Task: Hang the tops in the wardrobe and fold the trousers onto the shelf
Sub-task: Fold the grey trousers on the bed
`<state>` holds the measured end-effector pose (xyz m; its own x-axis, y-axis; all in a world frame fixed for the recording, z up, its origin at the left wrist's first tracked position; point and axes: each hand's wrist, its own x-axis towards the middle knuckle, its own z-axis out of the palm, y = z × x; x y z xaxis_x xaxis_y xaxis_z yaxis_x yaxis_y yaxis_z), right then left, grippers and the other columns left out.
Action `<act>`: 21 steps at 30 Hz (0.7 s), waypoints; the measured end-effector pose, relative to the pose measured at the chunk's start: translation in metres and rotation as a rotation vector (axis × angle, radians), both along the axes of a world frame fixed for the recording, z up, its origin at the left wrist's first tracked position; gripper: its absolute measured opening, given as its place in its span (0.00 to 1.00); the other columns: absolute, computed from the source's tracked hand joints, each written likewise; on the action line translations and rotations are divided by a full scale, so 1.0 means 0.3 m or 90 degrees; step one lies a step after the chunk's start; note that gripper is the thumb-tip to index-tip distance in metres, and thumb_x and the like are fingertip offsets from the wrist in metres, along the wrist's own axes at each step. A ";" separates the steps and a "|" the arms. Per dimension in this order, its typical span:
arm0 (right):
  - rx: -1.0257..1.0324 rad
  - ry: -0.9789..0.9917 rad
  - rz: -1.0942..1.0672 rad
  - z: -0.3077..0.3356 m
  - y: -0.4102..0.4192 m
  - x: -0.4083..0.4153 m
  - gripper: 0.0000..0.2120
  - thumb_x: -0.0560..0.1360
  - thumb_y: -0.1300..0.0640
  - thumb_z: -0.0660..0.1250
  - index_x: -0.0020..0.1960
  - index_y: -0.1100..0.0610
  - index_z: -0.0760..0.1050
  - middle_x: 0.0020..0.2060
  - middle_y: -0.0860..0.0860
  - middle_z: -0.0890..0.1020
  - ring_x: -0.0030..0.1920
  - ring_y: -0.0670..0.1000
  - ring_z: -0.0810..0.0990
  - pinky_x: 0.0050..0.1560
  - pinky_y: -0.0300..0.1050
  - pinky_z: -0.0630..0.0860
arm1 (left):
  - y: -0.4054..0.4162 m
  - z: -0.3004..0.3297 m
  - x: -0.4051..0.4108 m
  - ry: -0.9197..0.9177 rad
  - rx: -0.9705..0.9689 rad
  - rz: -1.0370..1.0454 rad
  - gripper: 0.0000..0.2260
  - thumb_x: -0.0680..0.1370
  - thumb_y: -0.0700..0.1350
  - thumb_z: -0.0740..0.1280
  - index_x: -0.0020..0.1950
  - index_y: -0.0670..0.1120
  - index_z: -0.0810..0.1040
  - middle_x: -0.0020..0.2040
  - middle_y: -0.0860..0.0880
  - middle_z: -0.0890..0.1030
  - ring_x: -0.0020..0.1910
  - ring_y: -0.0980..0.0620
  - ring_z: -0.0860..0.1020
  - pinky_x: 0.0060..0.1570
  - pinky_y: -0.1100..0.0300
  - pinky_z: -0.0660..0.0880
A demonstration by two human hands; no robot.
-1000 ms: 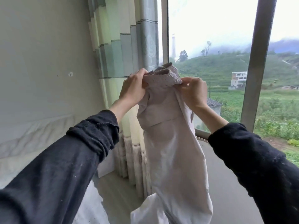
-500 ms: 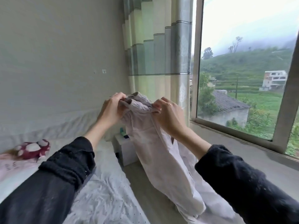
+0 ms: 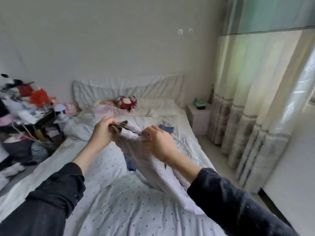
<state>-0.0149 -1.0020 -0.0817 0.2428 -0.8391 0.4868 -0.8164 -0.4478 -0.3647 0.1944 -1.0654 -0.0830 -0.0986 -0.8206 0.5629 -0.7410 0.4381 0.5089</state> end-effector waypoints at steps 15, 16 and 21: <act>0.038 -0.063 0.174 -0.339 0.042 0.471 0.15 0.70 0.51 0.69 0.49 0.61 0.76 0.47 0.55 0.79 0.48 0.57 0.77 0.35 0.45 0.67 | 0.218 -0.395 0.507 -0.041 0.096 0.126 0.14 0.69 0.30 0.70 0.39 0.50 0.79 0.40 0.56 0.69 0.39 0.46 0.75 0.39 0.50 0.71; 0.033 -0.069 0.188 -0.342 0.034 0.506 0.14 0.69 0.53 0.70 0.49 0.61 0.76 0.48 0.54 0.79 0.48 0.58 0.77 0.36 0.46 0.71 | 0.208 -0.399 0.537 -0.003 0.097 0.109 0.16 0.69 0.29 0.69 0.38 0.52 0.78 0.40 0.56 0.69 0.40 0.45 0.74 0.40 0.51 0.70; -0.017 -0.068 0.207 -0.397 0.035 0.750 0.15 0.62 0.66 0.70 0.48 0.61 0.76 0.54 0.54 0.80 0.48 0.59 0.79 0.36 0.44 0.76 | 0.169 -0.388 0.708 0.096 0.046 0.069 0.07 0.69 0.33 0.67 0.42 0.44 0.80 0.43 0.59 0.69 0.43 0.65 0.71 0.46 0.71 0.66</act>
